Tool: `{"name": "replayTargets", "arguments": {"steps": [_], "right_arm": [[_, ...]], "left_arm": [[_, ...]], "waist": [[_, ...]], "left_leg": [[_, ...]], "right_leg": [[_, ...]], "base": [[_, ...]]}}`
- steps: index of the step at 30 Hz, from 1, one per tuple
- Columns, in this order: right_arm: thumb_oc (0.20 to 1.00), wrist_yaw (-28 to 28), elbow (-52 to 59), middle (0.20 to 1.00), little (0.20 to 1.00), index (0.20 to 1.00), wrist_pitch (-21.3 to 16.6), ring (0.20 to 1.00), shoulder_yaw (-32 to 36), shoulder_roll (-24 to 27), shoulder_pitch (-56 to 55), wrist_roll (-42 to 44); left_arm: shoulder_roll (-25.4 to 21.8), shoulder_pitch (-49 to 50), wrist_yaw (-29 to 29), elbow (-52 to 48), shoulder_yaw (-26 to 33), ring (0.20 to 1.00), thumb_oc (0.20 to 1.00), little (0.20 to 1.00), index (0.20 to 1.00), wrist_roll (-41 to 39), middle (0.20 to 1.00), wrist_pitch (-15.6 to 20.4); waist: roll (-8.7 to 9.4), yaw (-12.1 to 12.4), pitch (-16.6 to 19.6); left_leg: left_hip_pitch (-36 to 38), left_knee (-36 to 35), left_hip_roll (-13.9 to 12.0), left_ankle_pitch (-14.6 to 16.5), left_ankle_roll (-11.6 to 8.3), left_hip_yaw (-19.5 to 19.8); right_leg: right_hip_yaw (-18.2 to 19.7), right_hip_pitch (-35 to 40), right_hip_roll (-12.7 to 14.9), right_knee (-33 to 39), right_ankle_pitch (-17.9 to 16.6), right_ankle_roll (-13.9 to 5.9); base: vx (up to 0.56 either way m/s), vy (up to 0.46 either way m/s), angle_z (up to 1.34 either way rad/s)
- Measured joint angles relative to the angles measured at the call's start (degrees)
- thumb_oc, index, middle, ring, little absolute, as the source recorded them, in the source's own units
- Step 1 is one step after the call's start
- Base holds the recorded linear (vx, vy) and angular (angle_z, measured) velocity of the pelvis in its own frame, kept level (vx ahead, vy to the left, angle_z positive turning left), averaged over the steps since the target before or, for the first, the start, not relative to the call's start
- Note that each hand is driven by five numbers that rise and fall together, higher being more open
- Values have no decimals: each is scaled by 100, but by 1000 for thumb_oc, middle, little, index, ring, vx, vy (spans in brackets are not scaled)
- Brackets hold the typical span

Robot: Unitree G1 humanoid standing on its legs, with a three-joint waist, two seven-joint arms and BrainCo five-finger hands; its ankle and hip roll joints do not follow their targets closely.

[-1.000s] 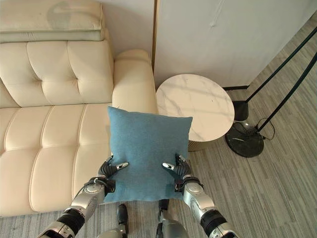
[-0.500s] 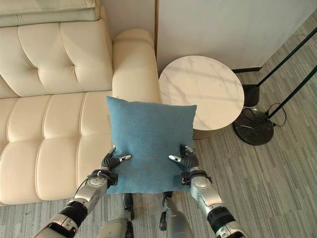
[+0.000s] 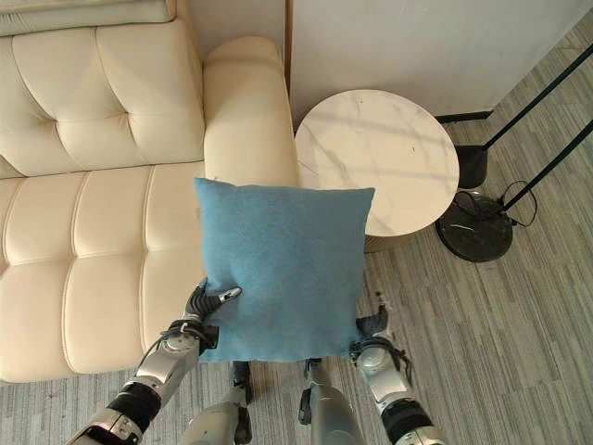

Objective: Pick up all the scattered cushions and arrange them neatly on the sofa.

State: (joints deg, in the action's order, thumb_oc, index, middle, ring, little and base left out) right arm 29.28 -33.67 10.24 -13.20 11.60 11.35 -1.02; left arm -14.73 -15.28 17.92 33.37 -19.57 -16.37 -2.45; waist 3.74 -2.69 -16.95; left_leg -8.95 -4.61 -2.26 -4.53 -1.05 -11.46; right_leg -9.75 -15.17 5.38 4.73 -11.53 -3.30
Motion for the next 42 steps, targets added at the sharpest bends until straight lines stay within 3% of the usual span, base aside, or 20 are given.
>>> {"name": "replayTargets", "arguments": {"steps": [6, 7, 8, 9, 10, 11, 12, 23, 32, 36, 39, 42], "right_arm": [[1000, -185, 446, 1000, 1000, 1000, -506, 1000, -40, -162, -106, 1720], [1000, -237, 461, 1000, 1000, 1000, -658, 1000, -208, -136, -87, 2038], [1000, -287, 475, 1000, 1000, 1000, -714, 1000, -359, -82, -85, 2207], [1000, -360, 489, 1000, 1000, 1000, -745, 1000, -514, 3, -83, 2252], [1000, -513, 527, 1000, 1000, 1000, -769, 1000, -799, 181, -81, 2244], [382, -825, 711, 382, 382, 382, -764, 382, -1113, 454, -99, 2239], [200, -957, 744, 200, 200, 200, -763, 200, -1112, 474, -79, 2189], [200, -1204, 859, 200, 200, 200, -842, 200, -1050, 662, 124, 1909], [200, -1579, 2594, 200, 200, 200, -851, 200, -757, 900, -577, 2028], [200, -1735, 3156, 200, 200, 200, -876, 200, -574, 852, -896, 2266], [200, -1838, 3503, 200, 200, 200, -1141, 200, -404, 650, -1265, 2474], [200, -1869, 3539, 200, 200, 200, -1268, 200, -405, 635, -1305, 2480]], "left_arm": [[-44, 112, 68, -127, 5, 1000, 1000, 1000, 1000, -123, 1000, 4], [-52, 109, 70, -143, 15, 526, 526, 526, 526, -194, 526, 0], [-65, 118, 69, -182, 26, 228, 228, 228, 228, -296, 228, 8], [-64, 120, 69, -203, 67, 200, 200, 200, 200, -325, 200, 15], [-87, 157, 69, -286, 147, 200, 200, 200, 200, -359, 200, 54], [-166, 215, 70, -413, 211, 200, 200, 200, 200, -401, 200, 139], [-170, 211, 71, -464, 212, 200, 200, 200, 200, -510, 200, 186], [-167, 246, 80, -747, 215, 200, 200, 200, 200, -517, 200, 255], [-369, 1370, 83, -2214, 680, 200, 200, 200, 200, -527, 200, 154], [-442, 1642, 92, -2707, 859, 200, 200, 200, 200, -502, 200, 159], [-544, 1759, 128, -2897, 859, 200, 200, 200, 200, -501, 200, 226], [-563, 1779, 173, -3008, 879, 200, 200, 200, 200, -497, 200, 268]], "waist": [[2, -1, -18], [-1, -1, -21], [-1, 5, -20], [0, 12, -21], [0, 16, -20], [1, 27, -21], [1, 40, -20], [7, 126, -26], [64, 147, 21], [201, 177, 141], [386, 173, 390], [394, 158, 401]], "left_leg": [[20, 0, 6, 0, 1, -21], [21, 0, 5, 0, 1, -29], [21, 0, 5, -1, 1, -27], [21, 0, 5, -1, 1, -27], [22, 0, 2, -2, 1, -26], [26, 0, -5, -4, -3, -27], [38, 0, -11, -4, -4, -26], [245, 0, -15, -1, -6, -19], [520, -1, -6, 12, -1, 2], [517, 0, 41, 10, 3, 13], [520, 2, 58, -8, 24, -13], [509, 31, 76, -52, 94, -64]], "right_leg": [[30, -5, -7, 0, -61, 68], [30, -7, -7, -1, -86, 65], [27, -6, -7, -1, -88, 64], [27, -6, -8, -1, -89, 64], [25, -3, -6, -1, -90, 64], [25, -2, -12, -1, -91, 65], [23, 11, -15, -1, -91, 66], [9, 224, -19, -1, -92, 67], [9, 510, -12, -1, -83, 57], [9, 513, 14, -2, -105, 45], [14, 513, 60, -3, -126, 4], [81, 495, 87, -49, -211, -123]], "base": [[3, 37, -4], [-6, 10, -4], [0, 0, 0], [0, 0, 0], [0, 0, 0], [0, 0, 0], [0, 0, 0], [0, 0, 0], [-5, 34, 1], [-42, 52, 3], [-151, 3, 0], [-150, -14, -2]]}}
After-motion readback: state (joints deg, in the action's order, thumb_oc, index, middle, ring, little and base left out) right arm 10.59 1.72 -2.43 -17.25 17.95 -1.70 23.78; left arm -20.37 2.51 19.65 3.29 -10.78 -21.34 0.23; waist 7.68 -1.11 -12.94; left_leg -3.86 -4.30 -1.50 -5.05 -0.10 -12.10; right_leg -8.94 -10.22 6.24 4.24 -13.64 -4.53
